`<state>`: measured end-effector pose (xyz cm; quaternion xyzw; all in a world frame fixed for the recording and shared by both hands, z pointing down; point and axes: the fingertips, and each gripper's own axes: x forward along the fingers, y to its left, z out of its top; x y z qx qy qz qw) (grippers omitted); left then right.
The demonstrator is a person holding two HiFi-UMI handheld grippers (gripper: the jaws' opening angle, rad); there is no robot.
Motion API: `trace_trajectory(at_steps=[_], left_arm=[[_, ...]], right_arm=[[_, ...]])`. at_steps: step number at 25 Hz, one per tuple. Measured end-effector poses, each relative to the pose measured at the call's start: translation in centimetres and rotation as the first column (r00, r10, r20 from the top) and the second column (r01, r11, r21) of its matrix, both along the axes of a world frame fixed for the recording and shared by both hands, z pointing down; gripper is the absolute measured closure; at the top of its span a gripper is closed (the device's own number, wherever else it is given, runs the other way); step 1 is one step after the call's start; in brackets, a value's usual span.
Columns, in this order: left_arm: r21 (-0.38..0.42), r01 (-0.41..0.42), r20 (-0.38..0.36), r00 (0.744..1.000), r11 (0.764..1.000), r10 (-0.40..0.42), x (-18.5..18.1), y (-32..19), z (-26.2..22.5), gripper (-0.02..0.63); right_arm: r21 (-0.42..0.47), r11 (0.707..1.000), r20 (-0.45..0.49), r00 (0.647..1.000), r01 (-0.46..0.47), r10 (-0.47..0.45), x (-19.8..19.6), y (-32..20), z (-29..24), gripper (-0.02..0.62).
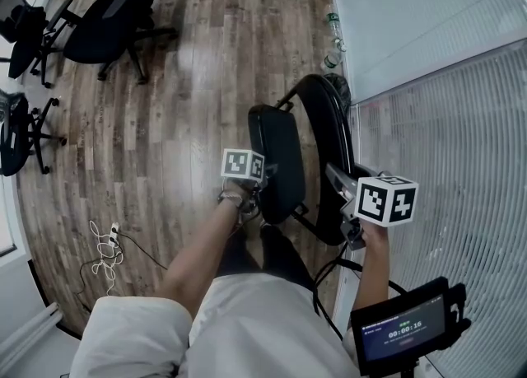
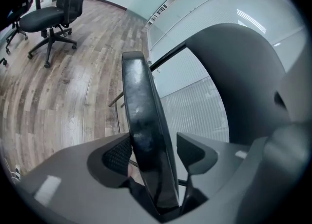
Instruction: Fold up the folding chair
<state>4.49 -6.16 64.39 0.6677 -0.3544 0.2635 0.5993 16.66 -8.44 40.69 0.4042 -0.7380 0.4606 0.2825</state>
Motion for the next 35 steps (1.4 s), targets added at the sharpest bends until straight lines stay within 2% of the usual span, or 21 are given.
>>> trace_trajectory(at_steps=[6, 10, 18, 24, 35], left_arm=[[-0.010, 0.012, -0.017, 1.000, 1.000, -0.012, 0.5, -0.2, -0.6, 0.321], [0.000, -0.013, -0.037, 0.999, 1.000, 0.013, 1.5, -0.6, -1.2, 0.321], [0.014, -0.058, -0.033, 0.998, 0.998, 0.058, 2.8, -0.9, -1.4, 0.321], [0.028, -0.071, -0.045, 0.996, 0.997, 0.073, 4.1, -1.1, -1.9, 0.324], [0.047, -0.109, -0.050, 0.992, 0.993, 0.112, 6.7, -1.7, -2.7, 0.324]], right_arm=[[-0.007, 1.000, 0.043, 0.999, -0.016, 0.016, -1.0, 0.2, -0.5, 0.483], [-0.007, 1.000, 0.089, 0.996, -0.030, 0.031, -2.0, 0.2, -0.9, 0.465], [0.037, 0.999, -0.028, 1.000, 0.014, -0.013, -1.0, 0.0, -0.7, 0.479], [0.028, 1.000, 0.010, 1.000, -0.008, 0.008, -1.5, 0.1, -0.9, 0.479], [0.035, 0.999, 0.016, 1.000, -0.013, 0.012, -0.7, -0.2, -1.2, 0.479]])
